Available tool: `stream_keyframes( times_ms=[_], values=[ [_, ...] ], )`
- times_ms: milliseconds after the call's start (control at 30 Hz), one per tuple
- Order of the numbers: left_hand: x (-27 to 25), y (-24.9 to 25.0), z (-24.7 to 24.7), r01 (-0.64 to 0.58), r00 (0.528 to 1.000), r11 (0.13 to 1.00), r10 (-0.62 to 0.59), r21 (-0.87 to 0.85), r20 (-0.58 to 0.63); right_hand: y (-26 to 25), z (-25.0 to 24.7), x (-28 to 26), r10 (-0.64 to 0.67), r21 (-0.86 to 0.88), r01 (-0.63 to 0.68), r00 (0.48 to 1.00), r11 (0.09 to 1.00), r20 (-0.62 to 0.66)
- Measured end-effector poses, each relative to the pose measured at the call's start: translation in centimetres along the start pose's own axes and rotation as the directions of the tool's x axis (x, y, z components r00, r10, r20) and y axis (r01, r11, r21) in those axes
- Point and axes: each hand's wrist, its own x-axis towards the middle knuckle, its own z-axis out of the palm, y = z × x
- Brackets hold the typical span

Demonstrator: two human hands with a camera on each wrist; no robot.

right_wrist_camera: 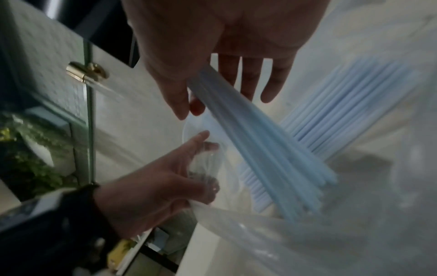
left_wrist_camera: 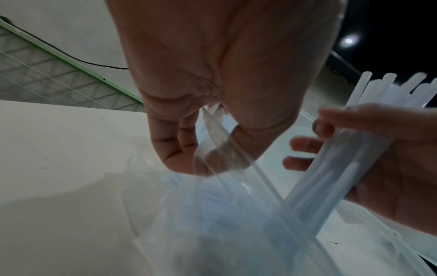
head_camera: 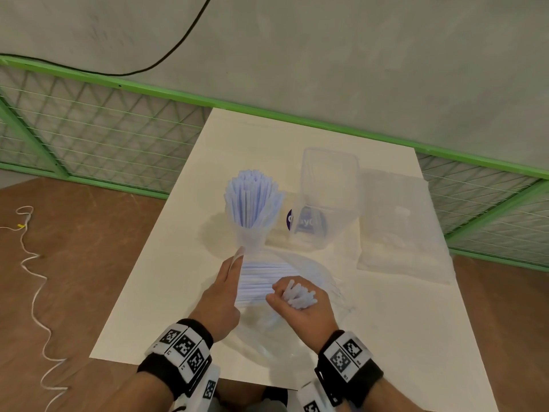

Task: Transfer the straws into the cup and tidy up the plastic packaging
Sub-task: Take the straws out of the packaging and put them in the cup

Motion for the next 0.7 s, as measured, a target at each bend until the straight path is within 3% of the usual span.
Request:
stream_keyframes(
  times_ms=[167,367,500,633,700],
  values=[
    [0.1,-0.2,0.1,-0.012,1.0,1.0,0.012,0.002,0.007,0.8,-0.2,0.8,0.034,-0.137,-0.027,0.998,0.99,0.046],
    [0.2,-0.2,0.1,-0.003,1.0,1.0,0.003,0.012,-0.003,0.1,-1.6,0.7,-0.071,-0.185,0.077,0.997,0.98,0.037],
    [0.0,-0.1,0.1,0.021,1.0,1.0,-0.021,0.013,0.007,1.5,-1.8,0.7,-0.012,-0.245,0.038,0.994,0.969,0.107],
    [0.0,0.0,0.0,0.034,0.999,0.999,-0.034,0.007,0.022,-2.6,-3.6,2.5,-0.041,-0.138,0.061,0.989,0.989,0.139],
    [-0.1,0.0,-0.1,0.036,0.999,0.999,-0.036,0.005,0.029,-6.5,-5.1,4.4,-0.12,-0.069,0.129,0.985,0.989,0.122]
  ],
)
